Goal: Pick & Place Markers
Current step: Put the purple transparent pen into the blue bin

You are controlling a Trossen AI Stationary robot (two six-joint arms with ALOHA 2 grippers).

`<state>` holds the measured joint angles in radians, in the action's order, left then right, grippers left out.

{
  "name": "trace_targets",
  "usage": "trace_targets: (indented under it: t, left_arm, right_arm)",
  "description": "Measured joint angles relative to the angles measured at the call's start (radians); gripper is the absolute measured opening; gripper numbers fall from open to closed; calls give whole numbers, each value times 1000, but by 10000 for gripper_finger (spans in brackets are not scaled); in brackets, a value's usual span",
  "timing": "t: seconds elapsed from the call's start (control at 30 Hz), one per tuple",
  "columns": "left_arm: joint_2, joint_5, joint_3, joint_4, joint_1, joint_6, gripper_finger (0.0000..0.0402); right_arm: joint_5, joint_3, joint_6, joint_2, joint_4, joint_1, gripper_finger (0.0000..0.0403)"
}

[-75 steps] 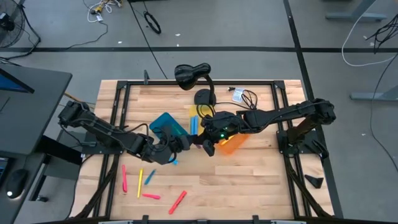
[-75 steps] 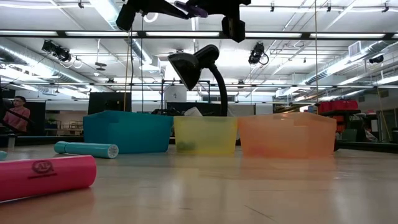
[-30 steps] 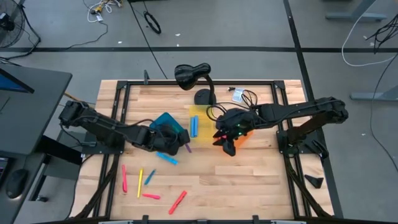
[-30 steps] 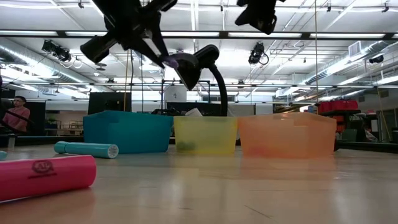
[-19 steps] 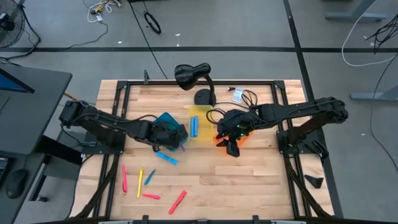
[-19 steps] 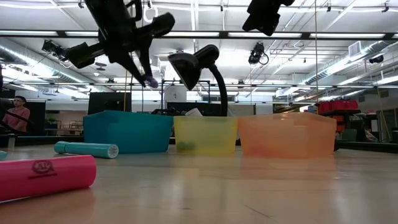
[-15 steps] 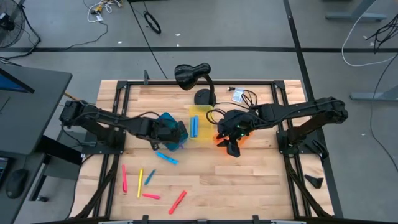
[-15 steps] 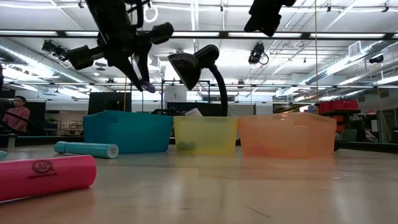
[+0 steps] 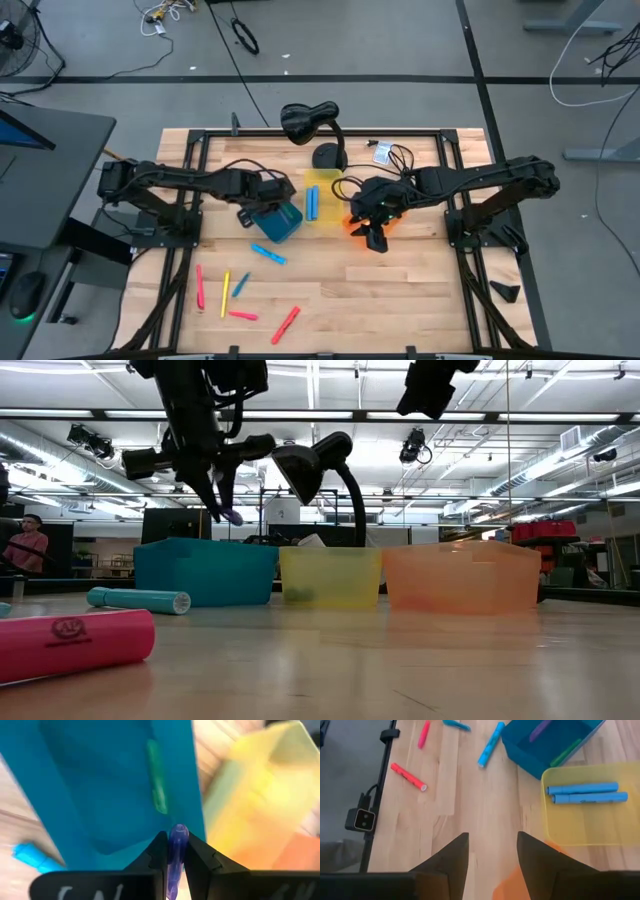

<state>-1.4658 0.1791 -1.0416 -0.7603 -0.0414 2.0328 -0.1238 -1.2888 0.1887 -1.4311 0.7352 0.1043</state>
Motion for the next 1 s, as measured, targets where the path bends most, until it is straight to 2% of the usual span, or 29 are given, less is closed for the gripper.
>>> trace_targets:
  t: [0.27,0.6,1.0]
  left_arm:
    - [1,-6,7,-80,-17,32,42]
    - [2,31,198,243,-41,103,42]
    - [0,18,233,262,-80,94,42]
  right_arm:
    - [0,0,-48,0,75,0,166]
    - [0,0,-54,0,74,0,166]
    - [3,0,-66,0,63,0,166]
